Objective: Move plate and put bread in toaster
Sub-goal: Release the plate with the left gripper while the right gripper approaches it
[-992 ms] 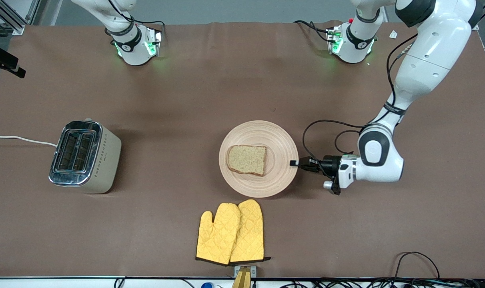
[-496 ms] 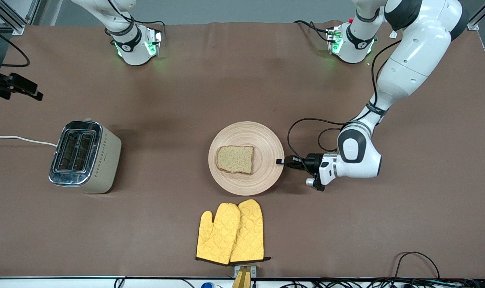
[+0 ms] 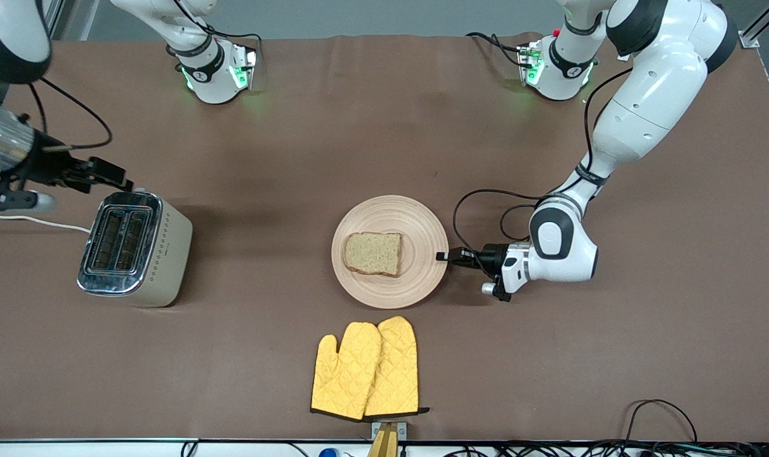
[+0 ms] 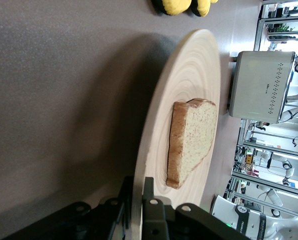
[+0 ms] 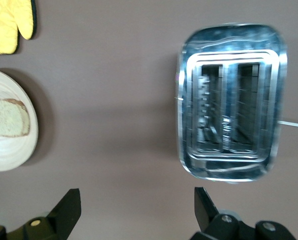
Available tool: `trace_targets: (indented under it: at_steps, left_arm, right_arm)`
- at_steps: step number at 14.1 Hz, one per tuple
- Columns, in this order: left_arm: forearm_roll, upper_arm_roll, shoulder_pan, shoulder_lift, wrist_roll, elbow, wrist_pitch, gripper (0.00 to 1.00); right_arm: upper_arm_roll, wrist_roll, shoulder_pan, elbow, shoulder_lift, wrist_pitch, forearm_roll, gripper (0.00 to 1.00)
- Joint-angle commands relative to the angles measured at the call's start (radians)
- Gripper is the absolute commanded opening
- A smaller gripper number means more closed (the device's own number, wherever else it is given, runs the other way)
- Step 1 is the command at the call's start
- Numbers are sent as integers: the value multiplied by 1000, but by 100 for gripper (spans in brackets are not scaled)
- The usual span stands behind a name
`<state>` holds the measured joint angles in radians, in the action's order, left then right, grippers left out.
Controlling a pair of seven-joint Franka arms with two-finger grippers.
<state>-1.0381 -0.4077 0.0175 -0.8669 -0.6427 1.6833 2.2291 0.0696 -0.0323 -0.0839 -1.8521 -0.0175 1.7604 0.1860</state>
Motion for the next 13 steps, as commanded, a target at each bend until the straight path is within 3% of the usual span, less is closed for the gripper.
trace_targets:
  at_steps: [1, 4, 7, 13]
  left_arm:
    - [-25, -3, 12, 14, -8, 1, -8, 100]
    - [-20, -3, 41, 52, 1, 13, -17, 100]
    - [13, 4, 119, 104, 3, 12, -78, 100]
    - [421, 6, 238, 215, 329, -132, -189, 100]
  right_arm:
    - [-4, -72, 53, -22, 30, 56, 56, 100]
    - [-4, -78, 93, -58, 56, 134, 82, 100]
    - [-4, -86, 150, -128, 86, 299, 150, 100]
    - [-5, -328, 358, -147, 224, 600, 156, 100]
